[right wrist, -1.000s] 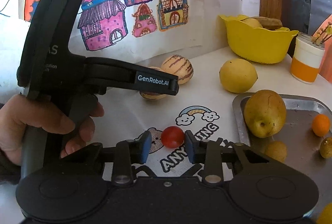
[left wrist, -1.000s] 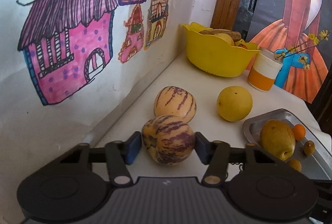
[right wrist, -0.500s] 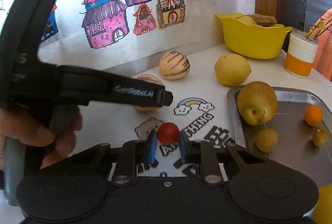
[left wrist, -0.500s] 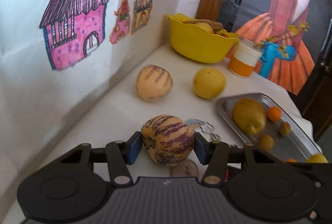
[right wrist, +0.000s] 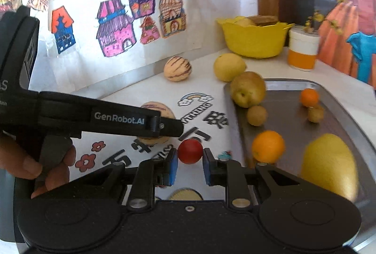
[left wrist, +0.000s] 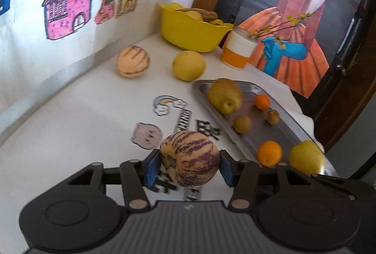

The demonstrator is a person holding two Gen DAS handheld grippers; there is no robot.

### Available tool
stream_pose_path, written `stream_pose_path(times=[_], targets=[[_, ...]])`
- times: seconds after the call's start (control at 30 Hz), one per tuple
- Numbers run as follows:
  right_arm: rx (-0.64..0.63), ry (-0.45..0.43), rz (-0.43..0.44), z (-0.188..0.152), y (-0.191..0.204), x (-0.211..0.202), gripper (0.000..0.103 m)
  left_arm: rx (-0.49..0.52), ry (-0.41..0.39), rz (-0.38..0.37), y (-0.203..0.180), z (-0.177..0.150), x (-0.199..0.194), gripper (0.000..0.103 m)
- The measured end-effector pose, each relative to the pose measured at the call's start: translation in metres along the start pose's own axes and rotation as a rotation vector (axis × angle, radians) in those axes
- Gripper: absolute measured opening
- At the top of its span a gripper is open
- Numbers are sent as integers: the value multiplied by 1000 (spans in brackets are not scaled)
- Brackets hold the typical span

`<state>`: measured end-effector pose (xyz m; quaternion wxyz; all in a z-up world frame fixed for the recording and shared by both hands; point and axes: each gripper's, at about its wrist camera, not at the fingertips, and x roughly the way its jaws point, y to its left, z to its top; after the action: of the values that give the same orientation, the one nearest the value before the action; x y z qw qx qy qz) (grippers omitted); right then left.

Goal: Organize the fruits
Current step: 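Carry the pepino melon with the left tool while the right tool carries the tomato, both releasing onto the tray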

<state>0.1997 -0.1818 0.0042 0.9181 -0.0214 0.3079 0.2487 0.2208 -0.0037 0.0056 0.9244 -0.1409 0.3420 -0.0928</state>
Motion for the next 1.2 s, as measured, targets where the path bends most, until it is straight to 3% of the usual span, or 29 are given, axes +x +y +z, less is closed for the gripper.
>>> stream_pose_path(times=[0.5,1.07,1.2], targets=[[223,-74,-143,-45,-77,-81,24,32,23,-146,-94,-26,8,57],[278,-115,-157,-61,-93,-91,25,125,28,-87,-126,-34,15,58],[284,-124,-160,-61,-93,-94,32,115,53,-105,-126,-34,17,60]])
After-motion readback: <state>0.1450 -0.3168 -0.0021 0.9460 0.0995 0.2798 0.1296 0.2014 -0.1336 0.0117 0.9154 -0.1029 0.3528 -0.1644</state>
